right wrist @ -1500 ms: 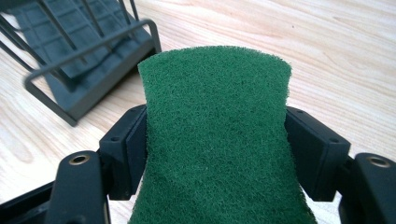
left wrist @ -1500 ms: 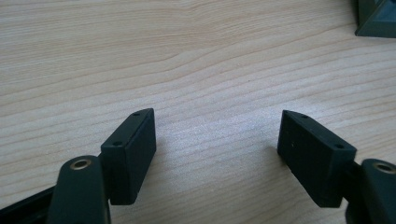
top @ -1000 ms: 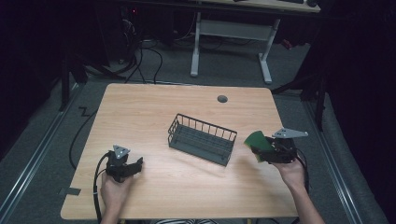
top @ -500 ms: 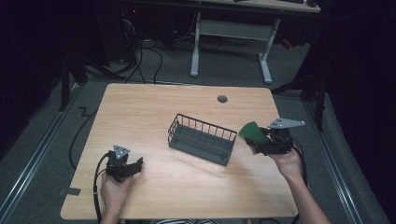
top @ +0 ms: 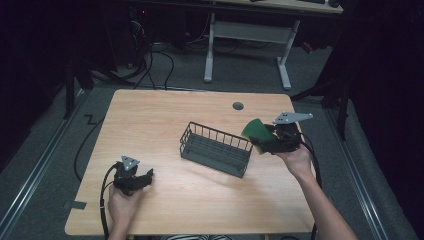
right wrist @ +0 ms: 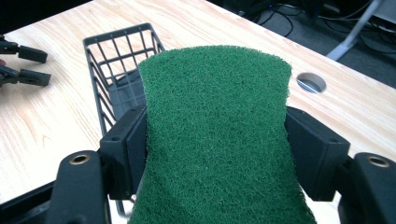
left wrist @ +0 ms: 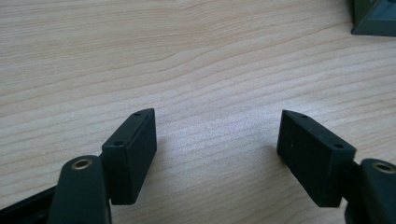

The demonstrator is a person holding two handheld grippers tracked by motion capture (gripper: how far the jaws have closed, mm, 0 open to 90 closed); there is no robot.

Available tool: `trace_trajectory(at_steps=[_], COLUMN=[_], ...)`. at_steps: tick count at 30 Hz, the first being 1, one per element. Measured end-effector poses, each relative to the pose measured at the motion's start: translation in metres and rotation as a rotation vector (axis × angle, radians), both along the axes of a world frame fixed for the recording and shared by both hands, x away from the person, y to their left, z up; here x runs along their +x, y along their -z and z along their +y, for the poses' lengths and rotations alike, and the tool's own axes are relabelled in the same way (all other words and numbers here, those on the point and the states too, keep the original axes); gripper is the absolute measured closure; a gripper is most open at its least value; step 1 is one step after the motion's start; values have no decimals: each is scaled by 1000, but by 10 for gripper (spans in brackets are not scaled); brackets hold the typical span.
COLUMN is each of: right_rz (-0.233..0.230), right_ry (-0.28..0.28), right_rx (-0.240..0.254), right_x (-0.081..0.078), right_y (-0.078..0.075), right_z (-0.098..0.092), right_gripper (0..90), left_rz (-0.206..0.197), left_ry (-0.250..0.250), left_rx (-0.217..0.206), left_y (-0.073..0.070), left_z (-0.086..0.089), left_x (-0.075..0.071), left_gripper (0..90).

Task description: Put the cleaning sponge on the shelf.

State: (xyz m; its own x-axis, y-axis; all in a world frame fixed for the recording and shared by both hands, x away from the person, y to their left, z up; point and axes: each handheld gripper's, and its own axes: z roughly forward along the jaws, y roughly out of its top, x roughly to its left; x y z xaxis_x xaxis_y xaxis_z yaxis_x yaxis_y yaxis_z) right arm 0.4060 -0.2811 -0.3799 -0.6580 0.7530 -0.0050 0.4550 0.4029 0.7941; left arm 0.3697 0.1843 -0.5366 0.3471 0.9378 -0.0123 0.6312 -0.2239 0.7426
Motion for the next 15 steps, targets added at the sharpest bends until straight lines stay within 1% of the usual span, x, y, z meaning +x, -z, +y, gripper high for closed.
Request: trace_trajectory(at_steps=[6,10,15], right_rz=[7,34,59], right_ry=[-39,-63,-92], right_rx=[-30,-39,-65], right_x=[12,20,29], right_y=[-2,3,11], right_z=[18,29,41], right_gripper=[295,295,295], left_rz=[0,0,0], left_ry=[0,0,0], left_rx=[0,0,-1], left_y=[0,0,0], left_z=[0,0,0], left_x=[0,0,-1], left_gripper=[289,288,289])
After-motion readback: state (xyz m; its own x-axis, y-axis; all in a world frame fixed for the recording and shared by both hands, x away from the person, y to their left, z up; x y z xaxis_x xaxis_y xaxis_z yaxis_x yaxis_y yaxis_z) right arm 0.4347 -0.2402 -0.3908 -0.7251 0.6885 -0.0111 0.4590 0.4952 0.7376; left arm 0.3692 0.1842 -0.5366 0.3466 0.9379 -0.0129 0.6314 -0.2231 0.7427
